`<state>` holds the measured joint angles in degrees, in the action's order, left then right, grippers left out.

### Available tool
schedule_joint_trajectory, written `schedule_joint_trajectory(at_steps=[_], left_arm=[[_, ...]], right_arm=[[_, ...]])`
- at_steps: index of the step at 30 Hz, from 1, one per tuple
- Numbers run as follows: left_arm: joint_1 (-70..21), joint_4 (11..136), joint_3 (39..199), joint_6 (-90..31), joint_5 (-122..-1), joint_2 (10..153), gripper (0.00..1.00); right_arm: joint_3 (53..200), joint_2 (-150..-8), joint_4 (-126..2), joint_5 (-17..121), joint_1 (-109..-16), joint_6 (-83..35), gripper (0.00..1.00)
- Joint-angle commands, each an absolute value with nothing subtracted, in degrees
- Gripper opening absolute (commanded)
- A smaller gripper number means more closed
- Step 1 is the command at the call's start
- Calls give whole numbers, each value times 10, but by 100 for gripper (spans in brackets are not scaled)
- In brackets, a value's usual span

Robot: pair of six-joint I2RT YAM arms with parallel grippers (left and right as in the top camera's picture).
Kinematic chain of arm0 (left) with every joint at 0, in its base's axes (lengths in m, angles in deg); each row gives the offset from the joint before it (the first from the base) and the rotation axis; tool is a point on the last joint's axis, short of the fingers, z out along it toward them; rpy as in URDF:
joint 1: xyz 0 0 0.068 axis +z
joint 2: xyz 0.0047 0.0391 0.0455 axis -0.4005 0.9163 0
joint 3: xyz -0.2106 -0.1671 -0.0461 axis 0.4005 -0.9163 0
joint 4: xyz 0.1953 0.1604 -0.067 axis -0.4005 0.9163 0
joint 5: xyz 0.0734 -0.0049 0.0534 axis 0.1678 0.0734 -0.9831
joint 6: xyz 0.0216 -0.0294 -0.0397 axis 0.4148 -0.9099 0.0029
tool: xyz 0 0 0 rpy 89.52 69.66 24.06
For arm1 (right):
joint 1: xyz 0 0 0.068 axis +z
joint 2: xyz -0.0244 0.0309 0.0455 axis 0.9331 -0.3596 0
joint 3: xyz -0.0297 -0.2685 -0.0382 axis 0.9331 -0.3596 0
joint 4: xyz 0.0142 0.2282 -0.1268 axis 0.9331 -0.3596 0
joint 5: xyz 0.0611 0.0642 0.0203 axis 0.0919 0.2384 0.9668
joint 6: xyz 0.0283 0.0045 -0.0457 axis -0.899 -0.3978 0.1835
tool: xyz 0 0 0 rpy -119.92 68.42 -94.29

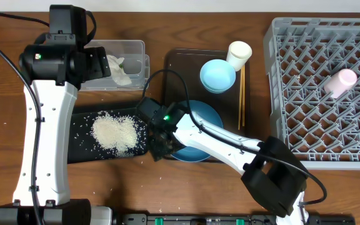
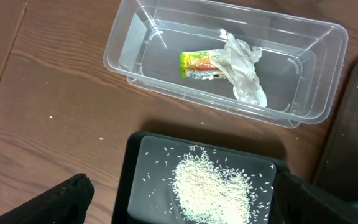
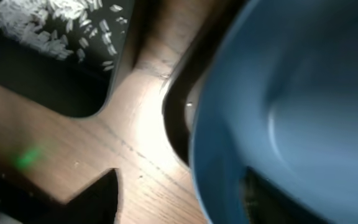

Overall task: Sort waste into correct bins and load items into the dishwasher rack
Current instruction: 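Grasp the blue plate rim with the right gripper and lift it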

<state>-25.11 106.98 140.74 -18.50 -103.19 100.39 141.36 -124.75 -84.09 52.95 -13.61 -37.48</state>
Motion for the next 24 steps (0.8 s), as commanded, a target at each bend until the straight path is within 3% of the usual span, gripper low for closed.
schedule_joint_trajectory(at_steps=[1,24], left_arm=[[-249,1072,1407,-179,-1037,1000,96],[-249,1072,1407,-179,-1037,1000,96]], right_arm=[[1414,-1247,-847,470,-126,-405,49],[1411,-1275,-857,317,-51,-477,46]])
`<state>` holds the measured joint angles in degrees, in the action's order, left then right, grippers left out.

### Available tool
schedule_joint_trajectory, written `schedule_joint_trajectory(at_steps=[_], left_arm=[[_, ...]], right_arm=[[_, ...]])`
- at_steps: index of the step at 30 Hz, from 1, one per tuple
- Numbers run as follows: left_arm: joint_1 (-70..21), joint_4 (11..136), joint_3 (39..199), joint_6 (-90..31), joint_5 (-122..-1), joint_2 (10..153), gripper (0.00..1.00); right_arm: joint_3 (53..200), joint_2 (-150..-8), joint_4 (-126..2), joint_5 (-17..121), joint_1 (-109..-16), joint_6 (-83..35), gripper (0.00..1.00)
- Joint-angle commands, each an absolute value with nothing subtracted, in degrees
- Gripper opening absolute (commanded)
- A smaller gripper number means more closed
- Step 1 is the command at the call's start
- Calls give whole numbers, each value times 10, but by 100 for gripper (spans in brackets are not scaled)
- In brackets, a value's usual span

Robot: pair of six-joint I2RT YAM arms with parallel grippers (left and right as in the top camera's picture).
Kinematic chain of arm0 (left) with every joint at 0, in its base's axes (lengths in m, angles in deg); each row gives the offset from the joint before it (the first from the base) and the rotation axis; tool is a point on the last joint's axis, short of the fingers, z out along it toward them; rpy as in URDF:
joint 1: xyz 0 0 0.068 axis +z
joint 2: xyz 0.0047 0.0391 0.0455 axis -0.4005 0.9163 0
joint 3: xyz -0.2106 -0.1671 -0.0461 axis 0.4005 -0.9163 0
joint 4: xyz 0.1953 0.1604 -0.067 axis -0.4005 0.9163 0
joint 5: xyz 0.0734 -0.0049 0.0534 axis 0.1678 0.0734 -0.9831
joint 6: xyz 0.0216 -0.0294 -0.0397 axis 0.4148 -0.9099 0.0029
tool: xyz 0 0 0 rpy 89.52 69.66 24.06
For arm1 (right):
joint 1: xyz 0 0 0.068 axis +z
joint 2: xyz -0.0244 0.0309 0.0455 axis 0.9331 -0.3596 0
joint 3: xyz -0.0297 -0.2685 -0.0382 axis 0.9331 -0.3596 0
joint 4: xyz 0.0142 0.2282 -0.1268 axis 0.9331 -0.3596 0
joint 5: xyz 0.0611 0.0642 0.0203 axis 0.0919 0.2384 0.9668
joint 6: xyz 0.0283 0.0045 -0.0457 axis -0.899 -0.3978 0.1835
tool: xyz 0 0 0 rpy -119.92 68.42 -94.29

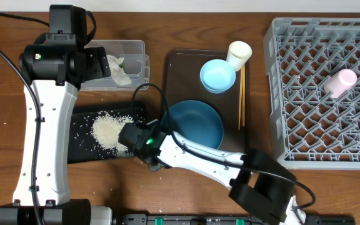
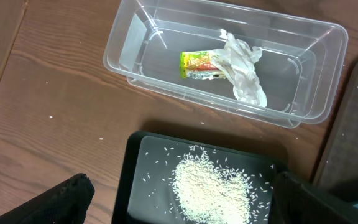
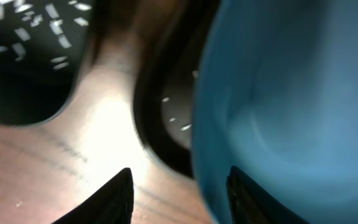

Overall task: Sort waste into correct bins and load items into the dishwasher rack
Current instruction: 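Grasp the blue plate rim with the right gripper and lift it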

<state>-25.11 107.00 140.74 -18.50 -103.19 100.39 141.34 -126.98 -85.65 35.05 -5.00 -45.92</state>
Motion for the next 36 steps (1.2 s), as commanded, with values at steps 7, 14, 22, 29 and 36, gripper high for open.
schedule_joint_trajectory(at_steps=[7,14,22,29,36], left_arm=[[-249,1072,1407,-179,-1037,1000,96],[-249,1072,1407,-179,-1037,1000,96],[-249,1072,1407,-179,-1037,1000,96],[-249,1072,1407,-179,-1037,1000,96],[-249,1072,1407,-179,-1037,1000,96]], right_arm=[[1410,-1276,-857,306,-58,-477,25],[1402,-1276,-857,306,-59,-476,23],[1391,-1276,-849,306,-59,-477,23],[1400,-1276,-858,308,-60,-477,1],[1465,-1270,-929,304,-77,-476,1]])
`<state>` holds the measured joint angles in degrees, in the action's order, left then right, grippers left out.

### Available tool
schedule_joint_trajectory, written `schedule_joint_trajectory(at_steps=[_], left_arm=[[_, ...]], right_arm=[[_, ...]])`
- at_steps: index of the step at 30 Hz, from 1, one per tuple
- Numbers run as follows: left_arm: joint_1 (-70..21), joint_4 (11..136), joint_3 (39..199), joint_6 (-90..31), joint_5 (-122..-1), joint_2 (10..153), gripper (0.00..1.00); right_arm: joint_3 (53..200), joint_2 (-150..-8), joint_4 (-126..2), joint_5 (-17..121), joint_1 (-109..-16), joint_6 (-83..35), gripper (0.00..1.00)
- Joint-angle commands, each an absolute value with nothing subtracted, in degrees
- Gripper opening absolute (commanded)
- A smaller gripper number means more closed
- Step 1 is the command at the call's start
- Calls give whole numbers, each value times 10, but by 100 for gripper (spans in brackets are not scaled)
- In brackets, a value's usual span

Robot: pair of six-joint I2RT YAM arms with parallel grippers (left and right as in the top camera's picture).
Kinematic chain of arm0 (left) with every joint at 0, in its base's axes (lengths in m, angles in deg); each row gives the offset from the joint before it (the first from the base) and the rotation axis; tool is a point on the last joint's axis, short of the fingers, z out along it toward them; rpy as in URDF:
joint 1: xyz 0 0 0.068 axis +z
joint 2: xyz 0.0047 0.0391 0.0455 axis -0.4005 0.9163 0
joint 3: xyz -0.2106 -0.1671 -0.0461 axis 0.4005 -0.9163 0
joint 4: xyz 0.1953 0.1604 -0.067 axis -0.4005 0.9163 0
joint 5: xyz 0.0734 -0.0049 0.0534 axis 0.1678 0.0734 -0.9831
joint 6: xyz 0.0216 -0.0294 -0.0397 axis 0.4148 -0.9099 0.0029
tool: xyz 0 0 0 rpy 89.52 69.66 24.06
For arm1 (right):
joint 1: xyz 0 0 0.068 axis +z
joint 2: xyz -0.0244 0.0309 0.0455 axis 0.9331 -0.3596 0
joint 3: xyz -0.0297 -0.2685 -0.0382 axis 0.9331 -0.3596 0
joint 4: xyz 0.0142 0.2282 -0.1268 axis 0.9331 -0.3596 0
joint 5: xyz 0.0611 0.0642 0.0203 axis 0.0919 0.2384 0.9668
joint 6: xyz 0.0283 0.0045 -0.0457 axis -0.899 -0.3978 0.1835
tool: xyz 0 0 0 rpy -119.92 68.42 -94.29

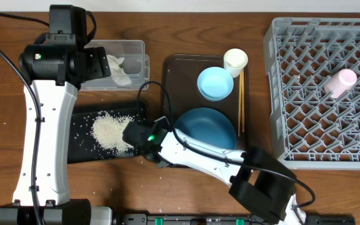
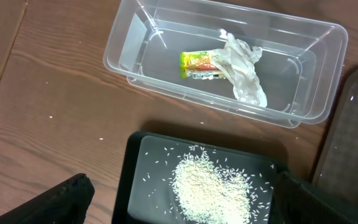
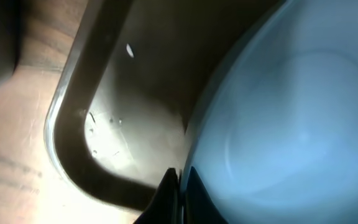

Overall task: Sort waste into correct bins and load items into the dishwasher rack
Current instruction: 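Grasp the blue plate rim with the right gripper and lift it, then carry the blue plate right into the dish rack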

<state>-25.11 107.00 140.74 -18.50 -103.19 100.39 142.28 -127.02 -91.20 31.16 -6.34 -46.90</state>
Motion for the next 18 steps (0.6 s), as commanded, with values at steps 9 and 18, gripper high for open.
schedule_joint_trajectory(at_steps=[9,18], left_arm=[[-249,1072,1407,-179,-1037,1000,96],[-249,1072,1407,-180,-1037,1000,96]], right_arm=[[1640,-1233,-1095,303,-150,-468,1],[1713,-1086,-1211,271,-296,-455,1]])
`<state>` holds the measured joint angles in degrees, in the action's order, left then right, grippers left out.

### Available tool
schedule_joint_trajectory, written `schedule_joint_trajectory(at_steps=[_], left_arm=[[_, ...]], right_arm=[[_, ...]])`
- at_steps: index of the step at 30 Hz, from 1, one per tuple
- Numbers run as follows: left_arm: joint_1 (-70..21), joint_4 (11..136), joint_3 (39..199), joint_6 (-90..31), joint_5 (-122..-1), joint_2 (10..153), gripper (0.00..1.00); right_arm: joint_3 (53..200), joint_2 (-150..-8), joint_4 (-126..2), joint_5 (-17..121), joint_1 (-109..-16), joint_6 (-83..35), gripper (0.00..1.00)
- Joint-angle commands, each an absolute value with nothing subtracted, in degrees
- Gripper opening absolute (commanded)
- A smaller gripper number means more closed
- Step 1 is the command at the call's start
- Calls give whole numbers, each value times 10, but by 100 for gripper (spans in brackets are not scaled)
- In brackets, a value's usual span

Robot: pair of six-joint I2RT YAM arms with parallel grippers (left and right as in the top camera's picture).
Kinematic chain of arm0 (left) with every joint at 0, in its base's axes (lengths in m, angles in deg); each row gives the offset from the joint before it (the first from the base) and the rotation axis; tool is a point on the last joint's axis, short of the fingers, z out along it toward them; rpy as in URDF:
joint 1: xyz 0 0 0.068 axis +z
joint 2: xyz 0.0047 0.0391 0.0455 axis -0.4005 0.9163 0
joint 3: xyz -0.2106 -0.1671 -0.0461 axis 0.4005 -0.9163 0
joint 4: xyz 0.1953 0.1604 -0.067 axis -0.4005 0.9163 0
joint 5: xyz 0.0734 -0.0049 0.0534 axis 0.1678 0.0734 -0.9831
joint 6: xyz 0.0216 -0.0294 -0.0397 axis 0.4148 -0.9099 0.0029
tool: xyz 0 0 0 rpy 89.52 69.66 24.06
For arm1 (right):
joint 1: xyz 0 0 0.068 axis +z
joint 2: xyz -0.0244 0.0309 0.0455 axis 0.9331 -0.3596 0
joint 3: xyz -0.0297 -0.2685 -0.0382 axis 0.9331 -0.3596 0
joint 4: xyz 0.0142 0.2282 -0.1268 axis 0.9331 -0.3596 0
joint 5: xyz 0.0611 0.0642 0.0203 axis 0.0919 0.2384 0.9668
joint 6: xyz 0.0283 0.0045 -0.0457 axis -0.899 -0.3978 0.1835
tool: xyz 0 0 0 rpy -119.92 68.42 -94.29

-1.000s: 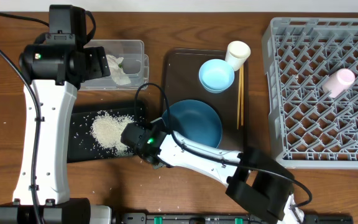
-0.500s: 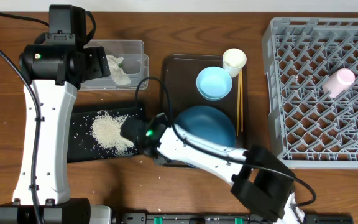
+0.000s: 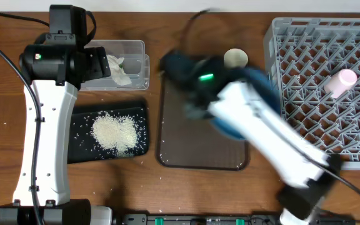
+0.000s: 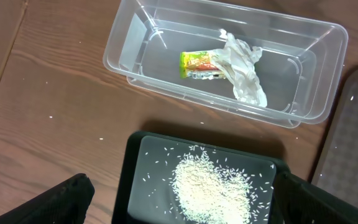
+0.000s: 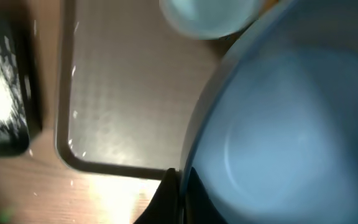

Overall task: Sort waste into correct bins and load items into the dishwasher rack
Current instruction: 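Carry the blue plate right into the dish rack, then lower the blue plate into the rack and open the right gripper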

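Observation:
My right gripper is shut on the rim of the large blue bowl, which hangs above the brown tray. In the overhead view the right arm is blurred over the tray's back right, and the blue bowl shows under it. A small light-blue bowl sits at the tray's far end beside a white cup. The grey dishwasher rack on the right holds a pink cup. My left gripper hangs open above the black tray of rice.
A clear plastic bin behind the black tray holds a crumpled white wrapper and a green-yellow packet. Stray rice grains lie on the wooden table and on the brown tray's front.
The right gripper, shut on the blue bowl's rim at the tray's front left, now holds the bowl up off the tray, further back and right. The left arm has not moved.
The right gripper stood open around the blue bowl's left rim by the black tray, with rice lying in that tray. Then it was still open at the rim, further forward. Then it was shut on the rim, and now the bowl is off the tray.

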<state>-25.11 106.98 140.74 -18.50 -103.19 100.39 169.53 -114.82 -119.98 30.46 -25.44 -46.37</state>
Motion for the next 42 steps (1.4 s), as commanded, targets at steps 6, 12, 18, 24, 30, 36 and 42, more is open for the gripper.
schedule_joint_trajectory(at_steps=[6,12,18,24,30,36,42], left_arm=[[-249,1072,1407,-179,-1037,1000,96],[-249,1072,1407,-180,-1037,1000,96],[-249,1072,1407,-179,-1037,1000,96],[-249,1072,1407,-179,-1037,1000,96],[-249,1072,1407,-179,-1037,1000,96],[-249,1072,1407,-179,-1037,1000,96],[-249,1072,1407,-179,-1037,1000,96]], right_arm=[[1713,-974,-1232,283,-449,-431,1],[1713,-914,-1230,361,-621,-337,1],[1713,-915,-1184,518,-777,-207,1],[1713,-938,-1121,673,-911,-167,1],[1713,-974,-1077,748,-989,-118,1],[1713,-1033,-1033,784,-1036,-118,1],[1713,-1124,-974,843,-1075,-113,1]])
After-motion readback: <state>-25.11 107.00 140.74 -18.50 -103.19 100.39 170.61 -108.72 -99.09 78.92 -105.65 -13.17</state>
